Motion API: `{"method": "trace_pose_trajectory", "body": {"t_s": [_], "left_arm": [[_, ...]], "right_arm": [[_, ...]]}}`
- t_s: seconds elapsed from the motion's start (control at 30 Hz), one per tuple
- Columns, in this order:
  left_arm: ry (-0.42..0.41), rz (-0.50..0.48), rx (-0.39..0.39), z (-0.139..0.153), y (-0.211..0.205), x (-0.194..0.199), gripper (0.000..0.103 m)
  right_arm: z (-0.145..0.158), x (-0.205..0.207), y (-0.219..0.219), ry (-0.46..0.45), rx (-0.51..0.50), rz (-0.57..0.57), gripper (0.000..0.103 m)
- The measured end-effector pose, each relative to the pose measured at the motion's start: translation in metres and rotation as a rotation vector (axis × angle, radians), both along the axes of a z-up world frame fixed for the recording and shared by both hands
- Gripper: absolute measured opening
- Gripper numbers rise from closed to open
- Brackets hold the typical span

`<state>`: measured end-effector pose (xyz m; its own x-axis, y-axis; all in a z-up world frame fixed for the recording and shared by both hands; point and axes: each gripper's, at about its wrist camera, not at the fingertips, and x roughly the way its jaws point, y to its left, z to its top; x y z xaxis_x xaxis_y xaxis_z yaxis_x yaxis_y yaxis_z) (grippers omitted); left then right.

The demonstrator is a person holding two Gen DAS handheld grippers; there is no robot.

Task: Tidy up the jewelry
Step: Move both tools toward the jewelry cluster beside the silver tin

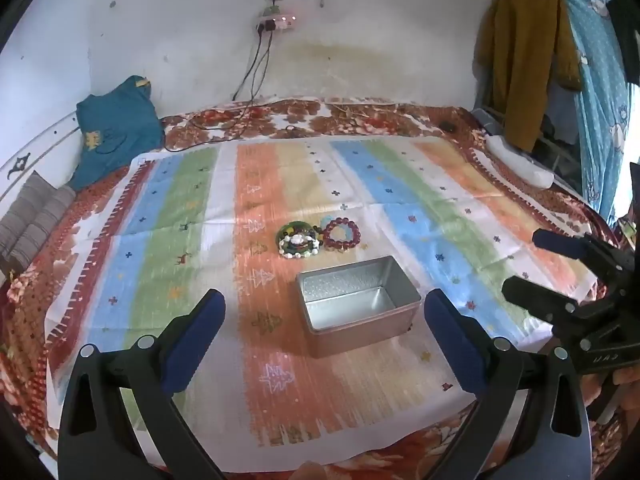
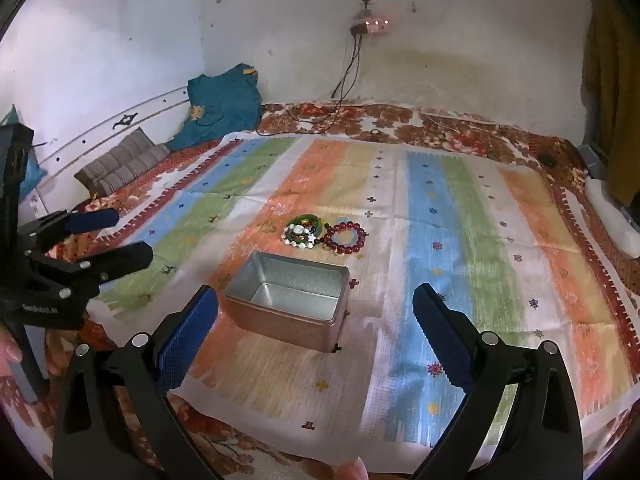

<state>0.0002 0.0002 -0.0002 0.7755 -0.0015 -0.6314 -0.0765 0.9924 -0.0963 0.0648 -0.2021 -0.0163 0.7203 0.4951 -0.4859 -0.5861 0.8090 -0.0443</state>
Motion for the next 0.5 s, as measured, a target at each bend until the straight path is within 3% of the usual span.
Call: {"method": "trace_pose_trajectory", "body": {"t_s": [0.13, 0.27, 0.4, 0.5], "left_arm": [[-0.015, -0.008, 0.028, 0.004, 0.001, -0.004, 0.098], [0.048, 0.007, 0.094, 0.001, -0.014, 0.008, 0.098], [0.034, 0.001, 0.058, 0.001, -0.003, 0.006, 0.098], [0.031, 0.010, 0.074, -0.001, -0.005, 0.006, 0.098]], "right_arm": [[0.000, 0.001, 0.000, 0.004, 0.008, 0.001, 0.099], [0.000, 0.000, 0.000, 0.002, 0.000, -0.002, 0.099], [0.001, 0.002, 0.000, 0.007, -0.004, 0.002, 0.099], [0.002, 0.004, -0.002, 0.010, -0.002, -0.001, 0.099]]}}
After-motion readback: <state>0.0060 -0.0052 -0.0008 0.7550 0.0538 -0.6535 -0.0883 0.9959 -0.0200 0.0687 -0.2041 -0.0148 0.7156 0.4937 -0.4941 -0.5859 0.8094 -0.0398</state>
